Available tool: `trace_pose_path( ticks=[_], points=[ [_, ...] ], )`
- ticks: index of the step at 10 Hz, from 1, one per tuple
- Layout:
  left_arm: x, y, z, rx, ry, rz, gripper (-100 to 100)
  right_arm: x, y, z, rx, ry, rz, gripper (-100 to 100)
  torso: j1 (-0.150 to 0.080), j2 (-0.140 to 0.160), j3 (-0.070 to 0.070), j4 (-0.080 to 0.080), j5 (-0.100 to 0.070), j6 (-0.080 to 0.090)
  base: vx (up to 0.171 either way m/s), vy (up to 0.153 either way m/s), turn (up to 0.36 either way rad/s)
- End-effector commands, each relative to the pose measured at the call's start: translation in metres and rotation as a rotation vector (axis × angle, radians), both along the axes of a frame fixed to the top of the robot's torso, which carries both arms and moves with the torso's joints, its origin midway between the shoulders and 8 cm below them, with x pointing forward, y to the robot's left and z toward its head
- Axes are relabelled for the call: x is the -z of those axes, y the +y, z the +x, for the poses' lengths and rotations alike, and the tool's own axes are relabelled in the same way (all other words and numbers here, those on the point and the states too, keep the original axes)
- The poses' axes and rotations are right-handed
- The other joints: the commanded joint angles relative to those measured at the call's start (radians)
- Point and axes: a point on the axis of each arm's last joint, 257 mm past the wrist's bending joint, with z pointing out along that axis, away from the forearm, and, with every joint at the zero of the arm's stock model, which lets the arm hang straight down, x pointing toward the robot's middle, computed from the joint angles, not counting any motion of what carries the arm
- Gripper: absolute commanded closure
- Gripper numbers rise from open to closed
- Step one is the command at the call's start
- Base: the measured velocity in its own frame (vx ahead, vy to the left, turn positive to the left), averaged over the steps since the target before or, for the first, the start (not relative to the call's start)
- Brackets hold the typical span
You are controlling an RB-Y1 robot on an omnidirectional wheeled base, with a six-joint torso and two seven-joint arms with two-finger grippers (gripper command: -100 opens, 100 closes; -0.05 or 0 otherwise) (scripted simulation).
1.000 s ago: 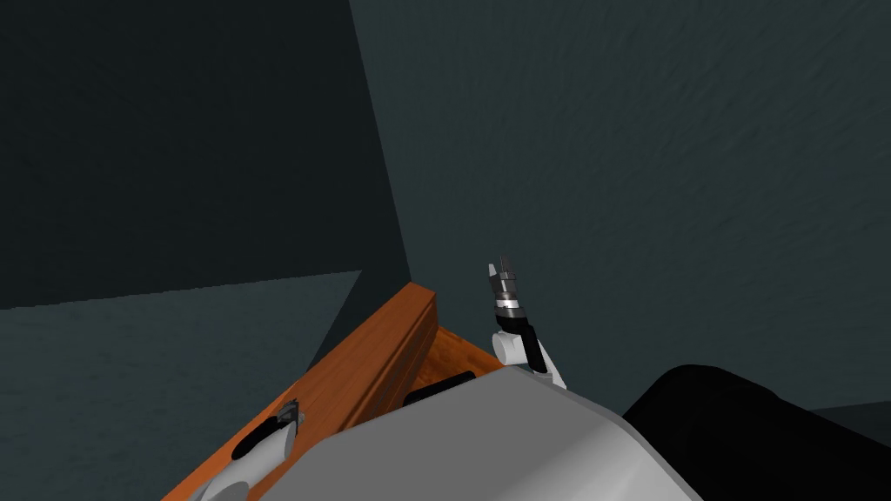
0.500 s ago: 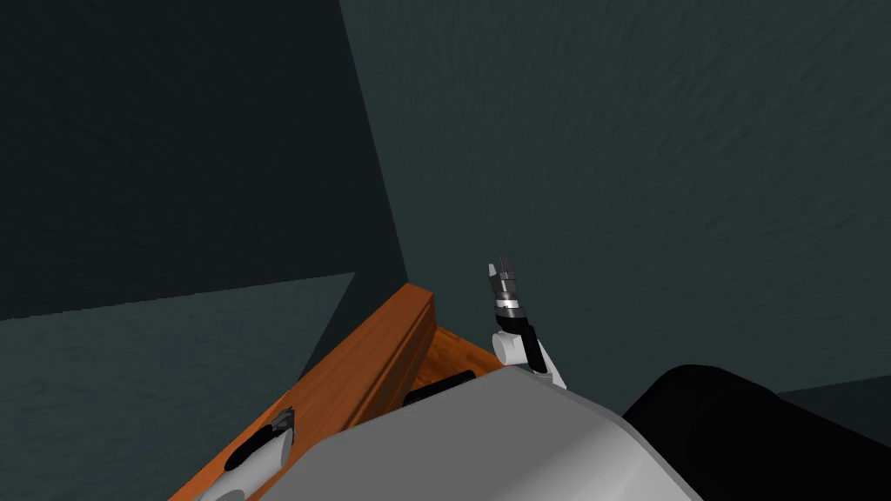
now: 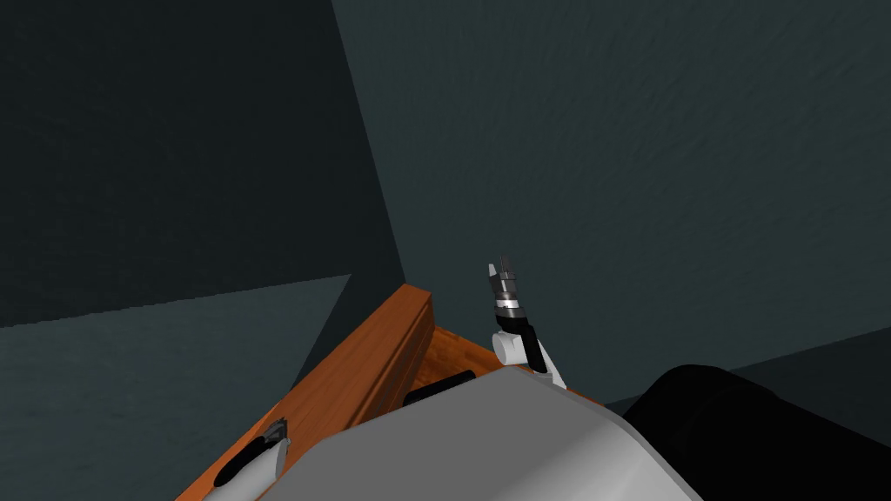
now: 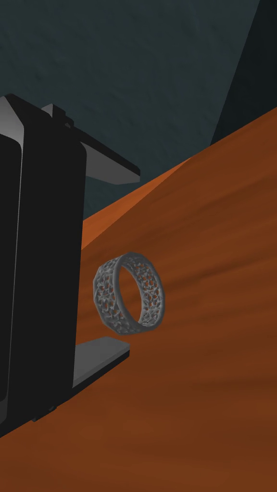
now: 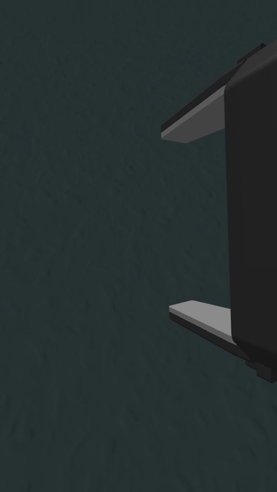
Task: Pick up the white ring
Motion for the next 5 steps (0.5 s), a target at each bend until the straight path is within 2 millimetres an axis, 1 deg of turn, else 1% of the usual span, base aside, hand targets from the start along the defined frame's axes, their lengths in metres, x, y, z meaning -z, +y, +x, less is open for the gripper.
trace_pose_path(
  ticks=[1,2,3,4,5],
  points=[
    [0.004,0.003,-0.014,-0.031,0.002,-0.002,-100,0.0,0.0,0.0,0.0,0.0,0.0,0,0.0,0.0,0.0,0.0,0.0,0.0,-0.009,0.013,-0.176],
    [0.004,0.003,-0.014,-0.031,0.002,-0.002,-100,0.0,0.0,0.0,0.0,0.0,0.0,0,0.0,0.0,0.0,0.0,0.0,0.001,-0.013,0.025,-0.125],
    [0.006,0.005,-0.021,-0.045,0.001,-0.002,-100,0.0,0.0,0.0,0.0,0.0,0.0,0,0.001,0.0,0.0,0.0,0.0,0.0,-0.01,0.024,-0.111],
    [0.01,0.006,-0.034,-0.072,0.001,-0.005,-100,0.0,0.0,0.0,0.0,0.0,0.0,0,0.001,0.0,0.0,0.0,0.0,0.0,-0.018,0.035,-0.241],
    [0.009,0.006,-0.032,-0.071,-0.001,-0.003,-100,0.0,0.0,0.0,0.0,0.0,0.0,0,0.002,0.001,0.001,0.0,0.0,0.001,-0.02,0.037,-0.099]
  ],
)
